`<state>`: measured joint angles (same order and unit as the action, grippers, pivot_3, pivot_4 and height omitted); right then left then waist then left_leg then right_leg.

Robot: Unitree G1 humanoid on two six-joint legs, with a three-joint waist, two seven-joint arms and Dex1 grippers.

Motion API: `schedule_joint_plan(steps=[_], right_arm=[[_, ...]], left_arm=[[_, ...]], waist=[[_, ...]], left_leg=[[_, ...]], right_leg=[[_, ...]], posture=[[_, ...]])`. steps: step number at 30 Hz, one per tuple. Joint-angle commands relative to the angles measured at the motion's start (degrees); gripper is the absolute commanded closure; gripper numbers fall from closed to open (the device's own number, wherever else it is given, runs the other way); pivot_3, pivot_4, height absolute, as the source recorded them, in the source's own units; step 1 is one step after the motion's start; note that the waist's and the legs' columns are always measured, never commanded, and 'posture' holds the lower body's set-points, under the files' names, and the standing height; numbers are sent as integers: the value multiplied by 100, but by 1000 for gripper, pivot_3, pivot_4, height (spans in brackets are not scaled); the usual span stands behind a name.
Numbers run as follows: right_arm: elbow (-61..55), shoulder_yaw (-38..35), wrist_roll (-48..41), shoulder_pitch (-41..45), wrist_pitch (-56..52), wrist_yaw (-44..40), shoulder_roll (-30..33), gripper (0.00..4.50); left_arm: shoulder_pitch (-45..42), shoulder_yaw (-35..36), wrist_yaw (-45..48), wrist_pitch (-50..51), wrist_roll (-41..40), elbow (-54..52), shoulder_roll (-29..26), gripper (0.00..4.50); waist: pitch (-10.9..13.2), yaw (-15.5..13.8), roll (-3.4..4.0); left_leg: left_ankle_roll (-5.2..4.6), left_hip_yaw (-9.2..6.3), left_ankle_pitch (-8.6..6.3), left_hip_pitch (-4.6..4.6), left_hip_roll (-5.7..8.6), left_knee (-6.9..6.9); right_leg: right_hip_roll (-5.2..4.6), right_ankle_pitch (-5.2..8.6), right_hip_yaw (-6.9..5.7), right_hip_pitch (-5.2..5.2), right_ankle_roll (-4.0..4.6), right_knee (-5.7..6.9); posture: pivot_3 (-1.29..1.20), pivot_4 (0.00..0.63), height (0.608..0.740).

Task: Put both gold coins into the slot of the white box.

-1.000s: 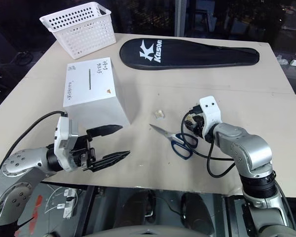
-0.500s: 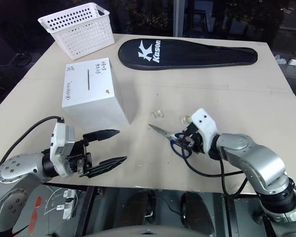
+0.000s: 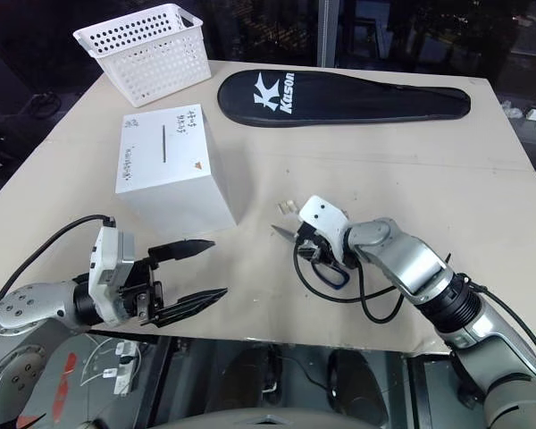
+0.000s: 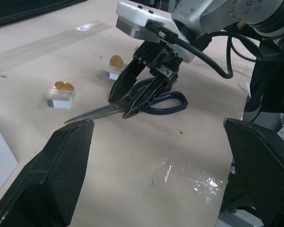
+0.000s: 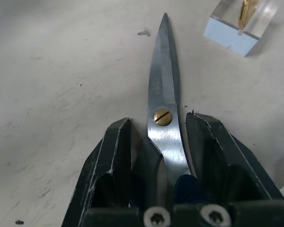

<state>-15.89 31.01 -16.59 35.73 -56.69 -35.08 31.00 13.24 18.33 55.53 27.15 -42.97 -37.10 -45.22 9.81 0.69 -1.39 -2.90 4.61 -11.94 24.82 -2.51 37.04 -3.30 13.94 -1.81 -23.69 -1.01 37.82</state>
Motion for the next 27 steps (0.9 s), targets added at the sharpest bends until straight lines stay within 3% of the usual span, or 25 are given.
schedule_joint_plan(steps=[1,5,8,12,17,19,23,24,27], right_arm=[[1,30,-5,-217,-222,-203,104,4010],[-796,-712,-391,-699,-135,-455,390,4118],[-1683,-1190,-630,-1381,168,-928,1167,4119],[-2535,-3176,-1082,-3214,33,-1285,2278,4119],[-2202,-4430,-832,-4144,90,-934,2434,4119],[-1604,-4732,-451,-4125,175,-498,2406,4119],[-650,-4493,-171,-3198,-120,241,2082,4119],[-518,-4404,-147,-3039,-184,299,2020,3384],[-467,-4314,-42,-2730,-280,479,1960,2360]], left_arm=[[49,194,-81,-49,-117,-254,1,0],[74,173,-151,-41,-142,-304,14,0],[36,156,-152,-32,-166,-293,4,0],[-131,8,-106,-12,-194,-213,-12,0],[-300,-172,-93,-18,-180,-105,15,0],[-461,-341,-59,-43,-123,-16,44,0],[-885,-648,-43,-47,-58,202,105,0],[-936,-679,-26,-54,-43,238,102,0],[-1051,-690,9,-51,-36,318,75,0]], waist=[[-2,-7,-2],[-2,-39,-2],[3,-107,5],[4,-182,6],[4,-91,4],[4,-110,5],[5,-99,5],[5,-96,5],[5,-114,5]], left_leg=[[0,0,0,-1,0,0],[14,-4,-8,2,5,0],[10,-16,-8,14,21,-6],[-4,-25,-3,24,26,-12],[-4,-7,-2,1,13,-12],[-4,-6,-1,-3,11,-12],[14,1,-13,1,17,7],[7,5,-9,-1,17,7],[-6,2,-1,3,17,-3]], right_leg=[[-1,0,-1,0,0,0],[-11,0,-3,0,0,-1],[-27,1,-4,0,-1,-11],[-31,4,-11,1,-6,-29],[-12,16,-4,8,-29,-18],[-10,17,-1,7,-30,-11],[-18,15,0,4,-32,-10],[-18,15,2,4,-32,-9],[-10,12,7,5,-22,-7]], posture=[[0,150,740],[0,150,740],[0,150,740],[0,150,740],[0,150,740],[0,150,740],[0,150,740],[0,150,740],[0,150,740]])
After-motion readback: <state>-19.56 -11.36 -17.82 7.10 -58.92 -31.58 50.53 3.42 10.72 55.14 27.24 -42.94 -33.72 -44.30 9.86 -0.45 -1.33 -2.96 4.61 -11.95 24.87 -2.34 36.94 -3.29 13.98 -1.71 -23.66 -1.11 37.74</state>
